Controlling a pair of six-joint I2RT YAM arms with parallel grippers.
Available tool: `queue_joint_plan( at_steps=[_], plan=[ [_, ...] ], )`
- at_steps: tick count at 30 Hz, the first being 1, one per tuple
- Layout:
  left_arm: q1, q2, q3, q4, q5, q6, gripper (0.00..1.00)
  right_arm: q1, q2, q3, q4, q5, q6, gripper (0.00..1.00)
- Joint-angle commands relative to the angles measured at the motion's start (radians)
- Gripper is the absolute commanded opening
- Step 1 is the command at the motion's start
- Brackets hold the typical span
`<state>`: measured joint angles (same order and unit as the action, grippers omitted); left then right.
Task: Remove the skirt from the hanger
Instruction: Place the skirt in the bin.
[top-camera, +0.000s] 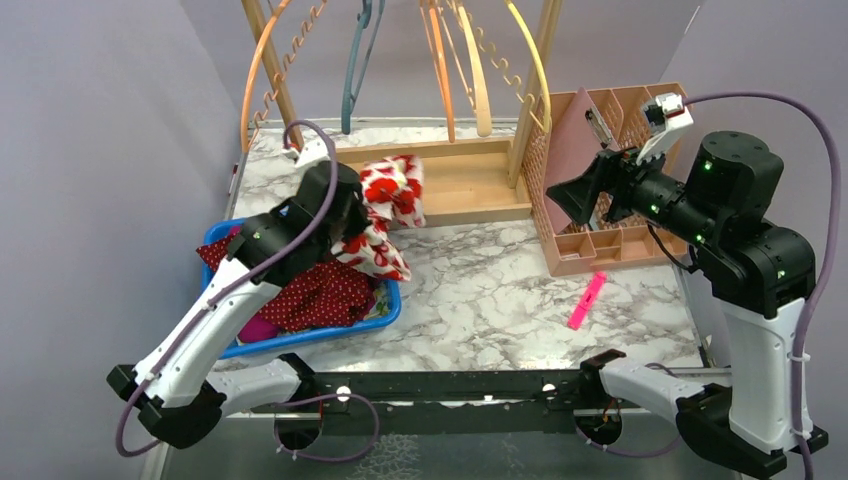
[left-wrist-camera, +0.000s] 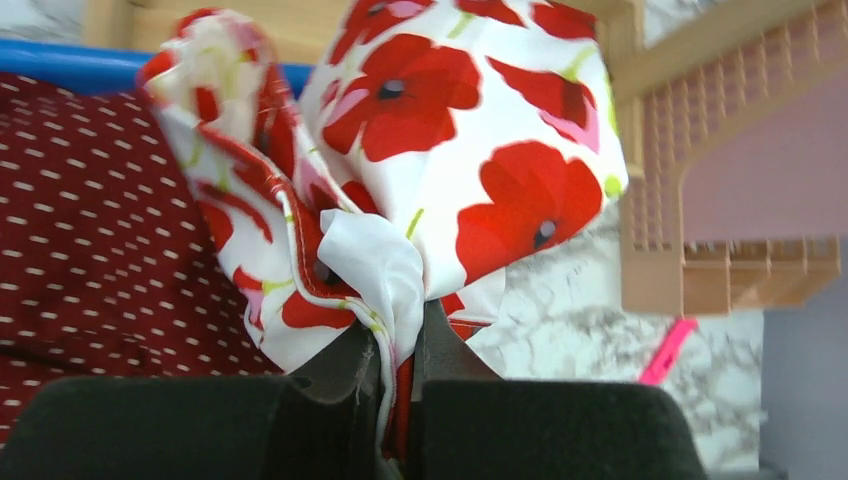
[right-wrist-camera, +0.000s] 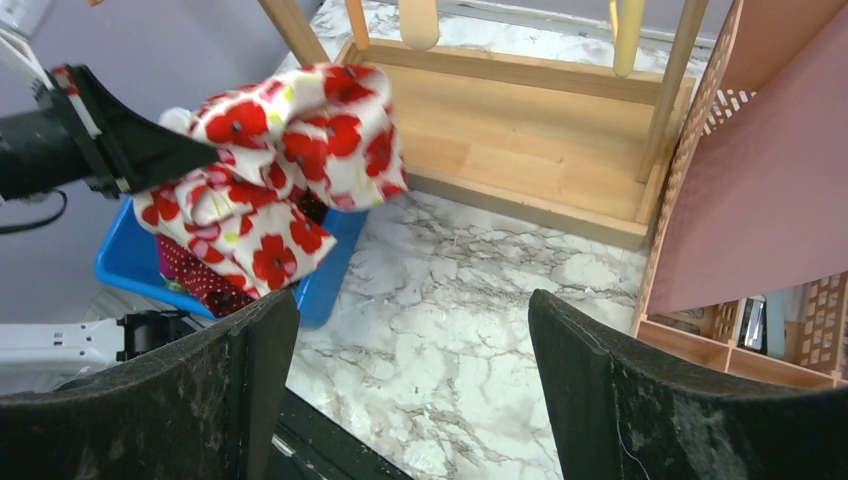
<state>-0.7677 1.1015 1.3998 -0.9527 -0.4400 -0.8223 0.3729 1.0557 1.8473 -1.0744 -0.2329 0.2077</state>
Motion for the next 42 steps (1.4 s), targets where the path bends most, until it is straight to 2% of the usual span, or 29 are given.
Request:
queue_joint_plan(
  at_steps=[1, 3, 5, 9, 11, 14, 18, 22, 24, 27, 31, 34, 37, 38, 39, 41, 42],
  plan=[
    [0.185, 0.04, 0.067, -0.059, 0.05, 0.142, 0.0, 0.0, 0.003, 0.008, 0.007, 0.03, -0.017, 0.9],
    [0.291, 0.056, 0.078, -0.065, 0.09, 0.134, 0.0, 0.0, 0.007, 0.006, 0.008, 0.038, -0.01, 0.9],
    [0.383, 0.05, 0.084, -0.103, 0.097, 0.057, 0.0, 0.0, 0.012, 0.005, 0.009, 0.042, 0.0, 0.9],
    [0.518, -0.029, 0.066, -0.275, 0.023, -0.228, 0.0, 0.0, 0.02, 0.006, 0.025, 0.055, 0.033, 0.9],
    [0.528, -0.091, 0.056, -0.349, -0.032, -0.394, 0.0, 0.0, 0.025, 0.008, 0.034, 0.056, 0.052, 0.9],
    [0.528, -0.206, 0.001, -0.363, -0.089, -0.587, 0.0, 0.0, 0.029, -0.005, 0.053, 0.046, 0.071, 0.9],
    [0.529, -0.301, -0.042, -0.434, -0.186, -0.75, 0.0, 0.0, 0.029, -0.034, 0.071, 0.041, 0.071, 0.9],
    [0.528, -0.308, -0.042, -0.457, -0.239, -0.76, 0.0, 0.0, 0.034, -0.043, 0.08, 0.048, 0.06, 0.9],
    [0.528, -0.295, -0.108, -0.456, -0.241, -0.782, 0.0, 0.0, 0.032, -0.051, 0.088, 0.056, 0.059, 0.9],
    [0.528, -0.225, -0.199, -0.352, -0.201, -0.712, 0.0, 0.0, 0.025, -0.065, 0.102, 0.069, 0.066, 0.9],
    [0.528, -0.101, -0.294, -0.248, -0.089, -0.82, 0.0, 0.0, 0.028, -0.063, 0.101, 0.077, 0.069, 0.9],
    [0.528, -0.034, -0.341, -0.148, -0.121, -0.814, 0.0, 0.0, 0.028, -0.06, 0.094, 0.094, 0.064, 0.9],
    [0.529, 0.015, -0.332, -0.173, -0.159, -0.789, 0.0, 0.0, 0.022, -0.061, 0.09, 0.106, 0.064, 0.9],
    [0.528, 0.009, -0.332, -0.174, -0.152, -0.774, 0.04, 0.0, 0.022, -0.058, 0.088, 0.108, 0.065, 0.9],
    [0.528, -0.009, -0.335, -0.178, -0.141, -0.763, 0.16, 0.0, 0.02, -0.057, 0.087, 0.111, 0.066, 0.9],
    [0.528, -0.07, -0.343, -0.181, -0.125, -0.741, 0.5, 0.0, 0.014, -0.067, 0.091, 0.117, 0.07, 0.9],
    [0.528, -0.105, -0.342, -0.181, -0.122, -0.725, 0.63, -0.001, 0.011, -0.075, 0.096, 0.119, 0.073, 0.9]
  ],
)
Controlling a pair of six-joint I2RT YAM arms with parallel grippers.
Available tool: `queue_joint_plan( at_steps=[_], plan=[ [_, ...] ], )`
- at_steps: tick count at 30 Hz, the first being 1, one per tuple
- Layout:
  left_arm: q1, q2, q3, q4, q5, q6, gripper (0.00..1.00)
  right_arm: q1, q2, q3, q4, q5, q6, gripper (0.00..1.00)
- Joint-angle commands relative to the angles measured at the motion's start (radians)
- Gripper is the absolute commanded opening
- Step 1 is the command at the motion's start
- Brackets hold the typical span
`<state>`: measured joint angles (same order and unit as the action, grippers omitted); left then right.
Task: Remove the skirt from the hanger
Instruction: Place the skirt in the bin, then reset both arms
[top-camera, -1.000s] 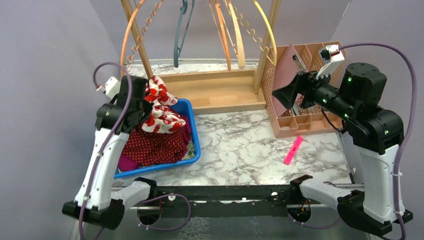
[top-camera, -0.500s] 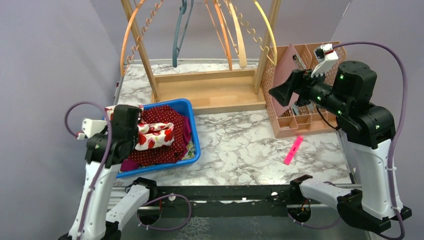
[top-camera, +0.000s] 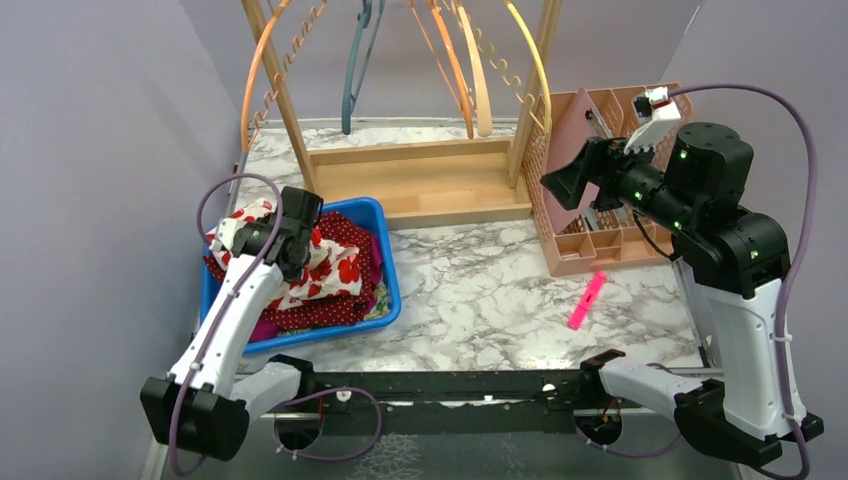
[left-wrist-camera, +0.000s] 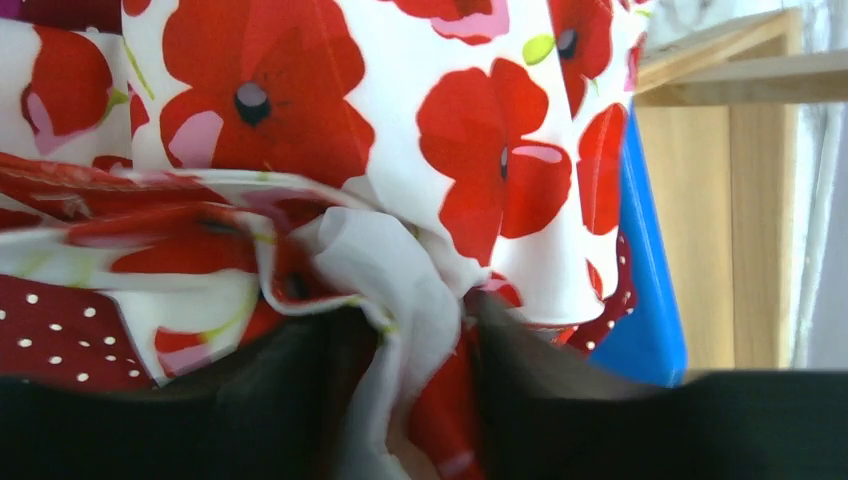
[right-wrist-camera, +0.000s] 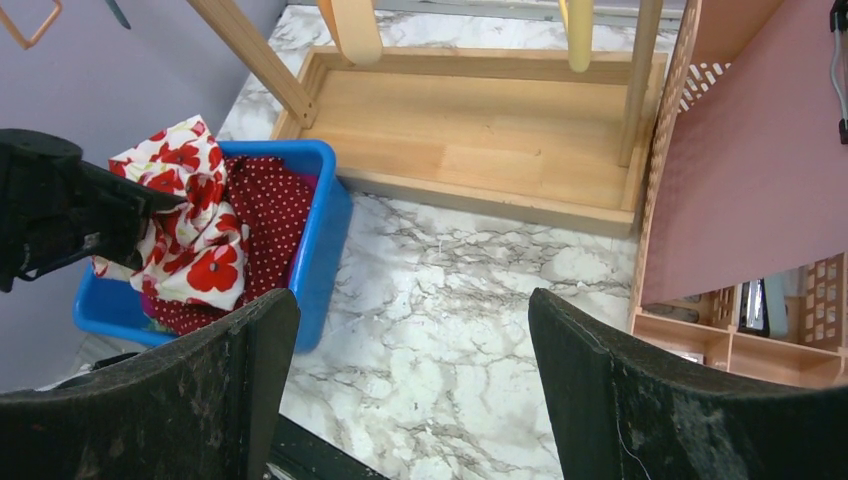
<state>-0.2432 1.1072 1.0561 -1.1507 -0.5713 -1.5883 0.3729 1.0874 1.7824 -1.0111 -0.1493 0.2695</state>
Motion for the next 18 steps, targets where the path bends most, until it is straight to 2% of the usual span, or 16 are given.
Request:
queue_joint_plan(
  at_steps=[1, 3, 7, 13, 18],
  plan=[
    [0.005, -0.149, 0.007, 0.016, 0.009, 0.06, 0.7, 0.0, -0.023, -0.015, 0.035, 0.037, 0.015, 0.9],
    [0.004, -0.204, 0.035, 0.016, 0.003, 0.124, 0.86, 0.0, -0.024, -0.022, 0.042, 0.034, 0.021, 0.9],
    [0.004, -0.254, 0.133, 0.009, -0.015, 0.267, 0.98, 0.0, -0.03, -0.026, 0.068, 0.037, 0.024, 0.9],
    [0.005, -0.288, 0.338, 0.014, -0.048, 0.432, 0.99, 0.0, -0.044, -0.008, 0.096, 0.063, 0.023, 0.91],
    [0.004, -0.269, 0.425, 0.045, -0.06, 0.558, 0.99, 0.0, -0.047, 0.001, 0.086, 0.083, 0.025, 0.92]
  ],
)
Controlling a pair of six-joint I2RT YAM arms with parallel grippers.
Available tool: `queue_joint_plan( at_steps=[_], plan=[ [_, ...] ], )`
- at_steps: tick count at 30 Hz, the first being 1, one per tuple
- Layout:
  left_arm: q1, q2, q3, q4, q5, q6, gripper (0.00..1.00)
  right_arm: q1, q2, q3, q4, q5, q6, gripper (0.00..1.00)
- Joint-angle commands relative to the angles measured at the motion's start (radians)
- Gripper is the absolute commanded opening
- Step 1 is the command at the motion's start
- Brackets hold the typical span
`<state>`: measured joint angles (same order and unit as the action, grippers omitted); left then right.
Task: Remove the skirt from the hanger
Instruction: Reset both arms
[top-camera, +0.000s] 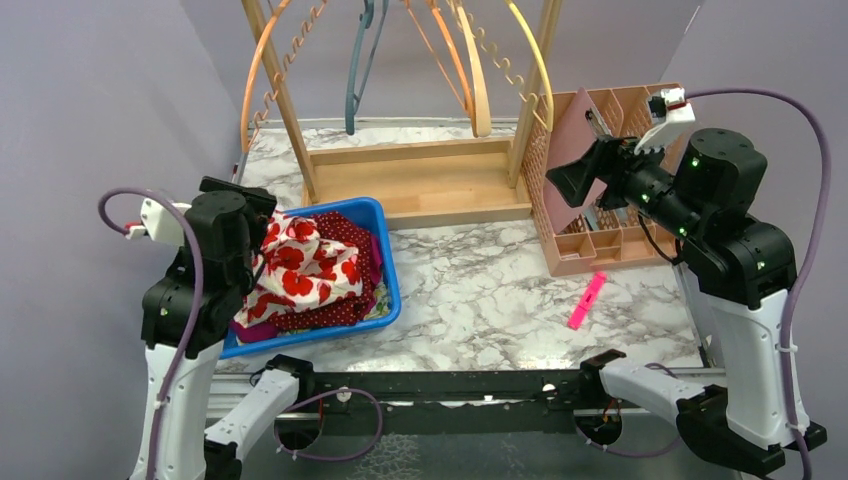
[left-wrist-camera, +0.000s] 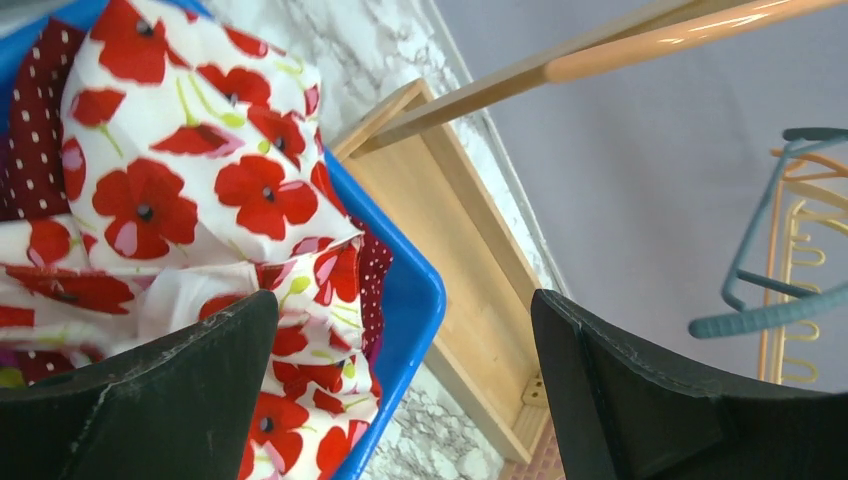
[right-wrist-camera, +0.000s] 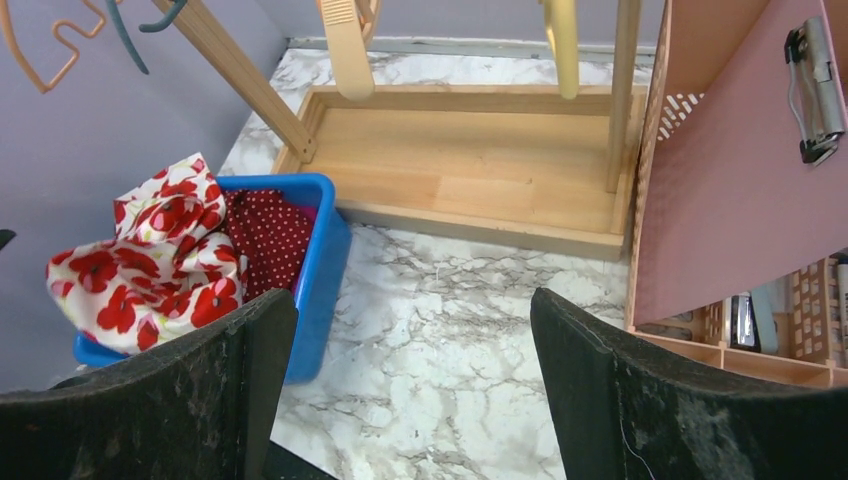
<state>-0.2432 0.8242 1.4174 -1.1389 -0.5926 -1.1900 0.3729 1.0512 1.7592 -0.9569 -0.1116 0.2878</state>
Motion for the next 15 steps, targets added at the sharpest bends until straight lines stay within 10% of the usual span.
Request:
queue_joint_plan(
  at_steps=[1, 9, 15],
  plan=[
    [0.004, 0.024, 0.081, 0.051, -0.038, 0.202, 0.99, 0.0, -0.01, 0.027, 0.028, 0.045, 0.008, 0.92],
    [0.004, 0.084, 0.21, 0.605, 0.278, 0.737, 0.99, 0.0, 0.023, 0.112, -0.024, 0.074, -0.037, 0.97],
    [0.004, 0.286, 0.478, 0.64, 0.519, 0.91, 0.99, 0.0, 0.072, 0.241, -0.069, 0.095, -0.058, 1.0]
  ],
)
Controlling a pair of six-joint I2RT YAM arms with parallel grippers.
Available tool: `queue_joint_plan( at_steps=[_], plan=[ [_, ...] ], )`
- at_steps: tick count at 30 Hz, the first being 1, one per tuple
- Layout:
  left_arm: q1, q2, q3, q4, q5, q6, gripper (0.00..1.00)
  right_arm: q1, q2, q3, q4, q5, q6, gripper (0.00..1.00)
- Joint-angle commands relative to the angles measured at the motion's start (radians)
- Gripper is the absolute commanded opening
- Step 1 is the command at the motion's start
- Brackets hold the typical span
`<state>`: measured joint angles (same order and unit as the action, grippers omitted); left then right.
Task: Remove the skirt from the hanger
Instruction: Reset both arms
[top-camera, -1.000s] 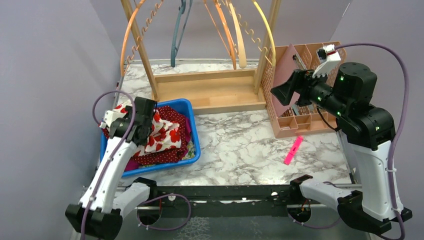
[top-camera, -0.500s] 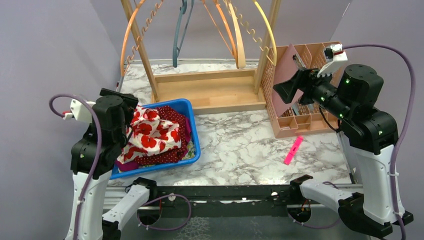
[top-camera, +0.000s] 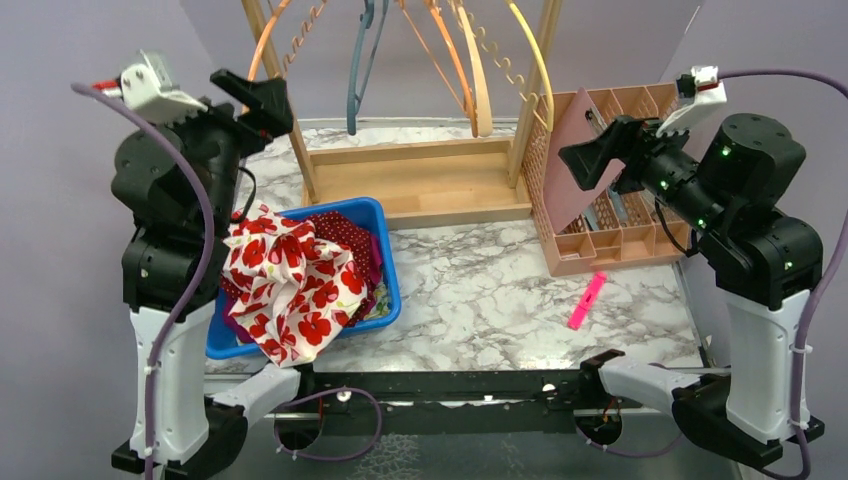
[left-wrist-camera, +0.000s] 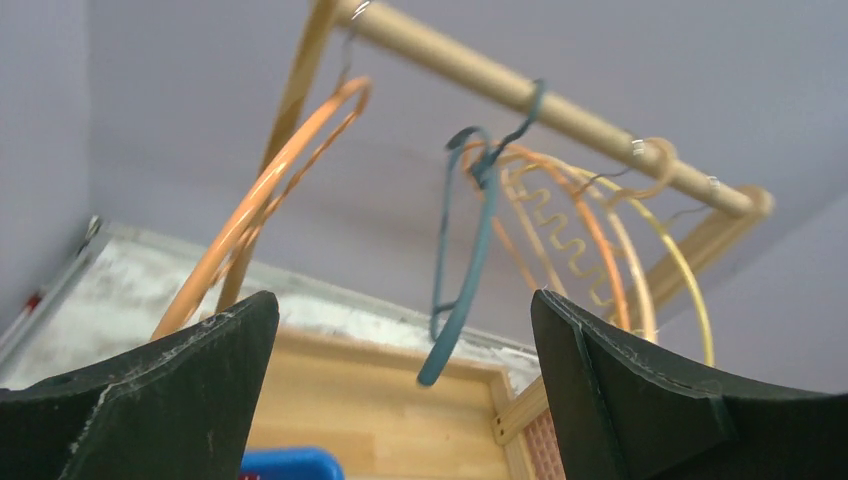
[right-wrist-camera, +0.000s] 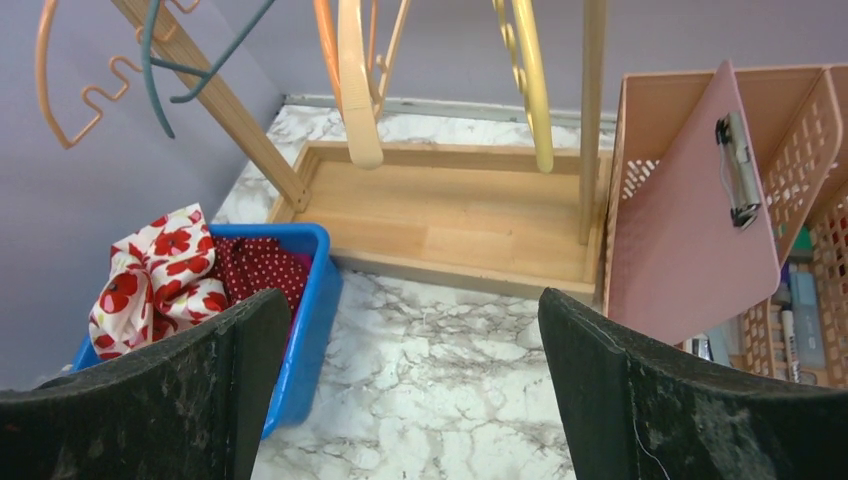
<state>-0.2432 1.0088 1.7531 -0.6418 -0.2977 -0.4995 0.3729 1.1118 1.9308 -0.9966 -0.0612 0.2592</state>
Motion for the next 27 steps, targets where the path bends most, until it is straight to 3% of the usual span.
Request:
queue_joint_plan(
  at_steps=[1, 13, 27],
  plan=[
    [0.004, 0.121, 0.169, 0.146, 0.234, 0.23, 0.99, 0.0, 0.01, 0.078, -0.025, 0.048, -0.034, 1.0],
    [0.004, 0.21, 0.273, 0.213, 0.377, 0.317, 0.99, 0.0, 0.01, 0.141, -0.051, 0.117, -0.056, 1.0],
    [0.005, 0.209, 0.186, 0.275, 0.371, 0.212, 0.99, 0.0, 0.023, 0.185, -0.079, 0.162, -0.052, 1.0]
  ],
)
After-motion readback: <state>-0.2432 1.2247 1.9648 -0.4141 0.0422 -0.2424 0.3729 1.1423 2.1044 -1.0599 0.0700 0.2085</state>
